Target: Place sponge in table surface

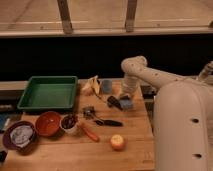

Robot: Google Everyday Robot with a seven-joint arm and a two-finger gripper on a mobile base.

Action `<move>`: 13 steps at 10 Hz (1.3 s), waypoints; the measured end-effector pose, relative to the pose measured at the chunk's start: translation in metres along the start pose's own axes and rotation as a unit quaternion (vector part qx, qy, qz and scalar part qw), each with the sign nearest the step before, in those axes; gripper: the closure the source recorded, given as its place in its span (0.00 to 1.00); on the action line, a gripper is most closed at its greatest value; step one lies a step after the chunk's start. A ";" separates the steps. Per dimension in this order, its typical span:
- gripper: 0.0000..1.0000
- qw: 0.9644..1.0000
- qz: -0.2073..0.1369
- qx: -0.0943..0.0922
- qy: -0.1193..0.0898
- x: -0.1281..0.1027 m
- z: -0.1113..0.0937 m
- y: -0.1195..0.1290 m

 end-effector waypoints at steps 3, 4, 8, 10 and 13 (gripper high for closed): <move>1.00 0.998 0.058 -0.004 0.000 0.016 0.001 -0.045; 0.99 0.998 0.065 -0.003 0.001 0.018 0.001 -0.052; 0.65 0.998 0.062 -0.006 0.000 0.017 0.001 -0.046; 0.42 0.999 0.035 -0.002 0.011 0.024 0.009 -0.026; 0.20 0.999 0.025 0.004 0.024 0.021 0.017 0.005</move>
